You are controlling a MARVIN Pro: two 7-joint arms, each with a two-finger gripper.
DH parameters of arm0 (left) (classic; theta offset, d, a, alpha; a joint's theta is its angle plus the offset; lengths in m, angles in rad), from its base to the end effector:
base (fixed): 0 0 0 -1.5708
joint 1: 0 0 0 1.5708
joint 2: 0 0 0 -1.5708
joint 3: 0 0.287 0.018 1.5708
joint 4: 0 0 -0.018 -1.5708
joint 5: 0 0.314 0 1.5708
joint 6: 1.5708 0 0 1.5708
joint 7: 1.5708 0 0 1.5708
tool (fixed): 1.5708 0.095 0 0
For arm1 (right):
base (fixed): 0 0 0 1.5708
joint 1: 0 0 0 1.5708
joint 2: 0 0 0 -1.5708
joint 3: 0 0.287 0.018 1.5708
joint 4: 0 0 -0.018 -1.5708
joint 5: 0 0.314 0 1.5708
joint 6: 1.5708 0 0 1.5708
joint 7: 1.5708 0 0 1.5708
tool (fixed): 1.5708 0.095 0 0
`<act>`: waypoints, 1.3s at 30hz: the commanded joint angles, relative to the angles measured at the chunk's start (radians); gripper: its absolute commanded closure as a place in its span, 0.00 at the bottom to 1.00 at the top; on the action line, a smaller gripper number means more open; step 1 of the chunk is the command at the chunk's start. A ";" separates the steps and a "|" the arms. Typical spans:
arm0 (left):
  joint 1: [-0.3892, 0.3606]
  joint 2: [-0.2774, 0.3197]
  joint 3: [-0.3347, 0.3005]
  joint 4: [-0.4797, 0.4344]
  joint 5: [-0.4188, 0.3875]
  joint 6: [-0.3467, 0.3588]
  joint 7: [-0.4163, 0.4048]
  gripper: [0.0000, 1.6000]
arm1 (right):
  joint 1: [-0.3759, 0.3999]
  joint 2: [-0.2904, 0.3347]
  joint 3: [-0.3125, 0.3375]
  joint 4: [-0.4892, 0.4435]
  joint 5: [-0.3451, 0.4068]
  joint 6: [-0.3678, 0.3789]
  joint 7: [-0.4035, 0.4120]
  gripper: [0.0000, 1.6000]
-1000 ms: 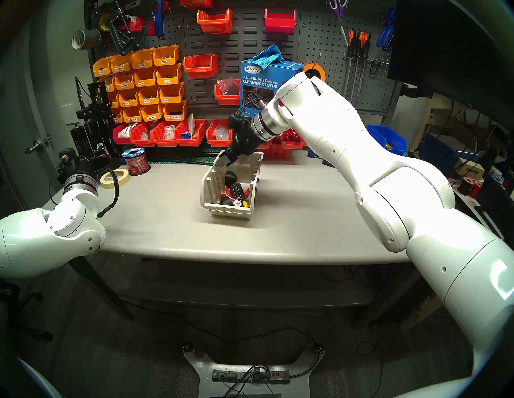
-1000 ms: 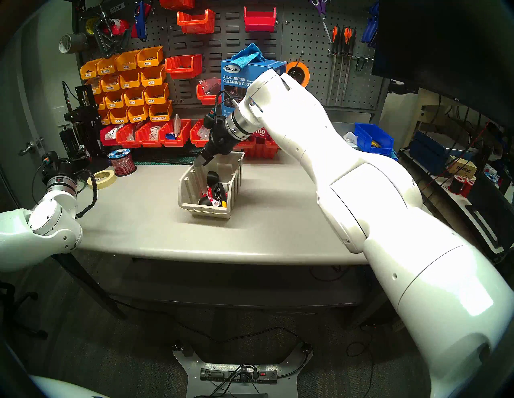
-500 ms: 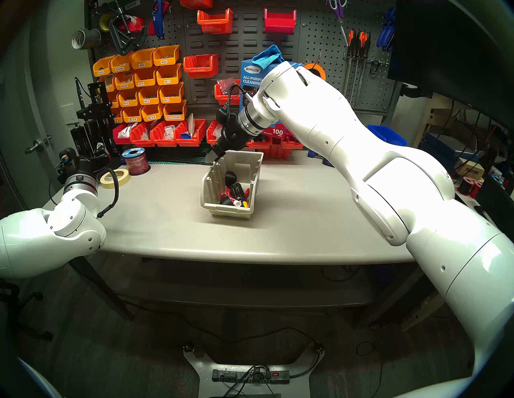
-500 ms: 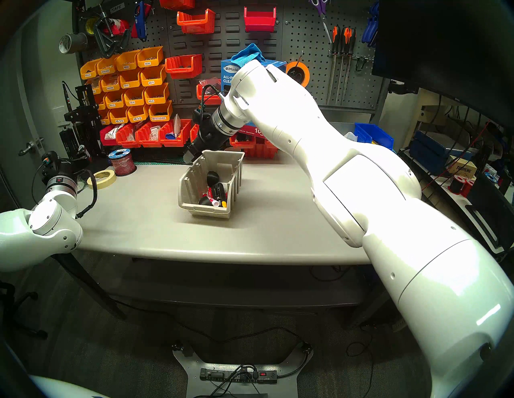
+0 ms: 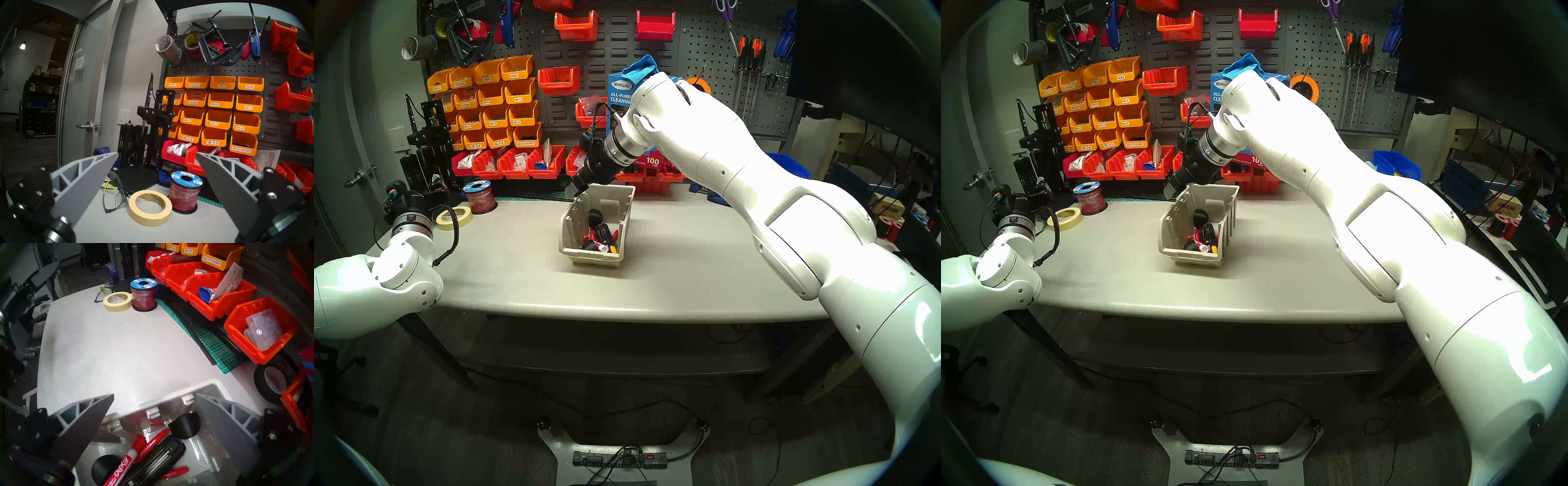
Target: Take out tools from the storage box
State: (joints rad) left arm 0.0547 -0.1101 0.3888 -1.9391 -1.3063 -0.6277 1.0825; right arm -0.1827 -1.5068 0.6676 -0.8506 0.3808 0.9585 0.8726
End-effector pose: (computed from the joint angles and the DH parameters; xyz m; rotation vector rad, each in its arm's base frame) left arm 0.3863 0.2051 -0.1208 -1.7436 -0.6261 -2.1661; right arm 0.5676 0.2188 -0.0126 -2.1797 -1.3416 -0.9231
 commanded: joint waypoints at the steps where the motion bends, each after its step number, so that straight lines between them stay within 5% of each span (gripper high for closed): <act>1: -0.011 -0.002 -0.010 -0.001 0.004 0.000 -0.002 0.00 | 0.016 0.064 -0.023 -0.071 0.101 0.001 0.112 0.00; 17: -0.011 -0.002 -0.010 -0.001 0.004 -0.001 -0.001 0.00 | 0.013 0.214 -0.155 -0.230 0.313 0.001 0.084 0.00; 39: -0.011 -0.002 -0.010 -0.001 0.005 -0.001 -0.001 0.00 | 0.172 0.326 -0.482 -0.377 0.460 0.001 0.094 0.00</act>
State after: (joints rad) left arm 0.0552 -0.1104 0.3889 -1.9391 -1.3064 -0.6294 1.0828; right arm -0.1046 -1.2114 0.2564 -1.1999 0.8057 0.9613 0.8676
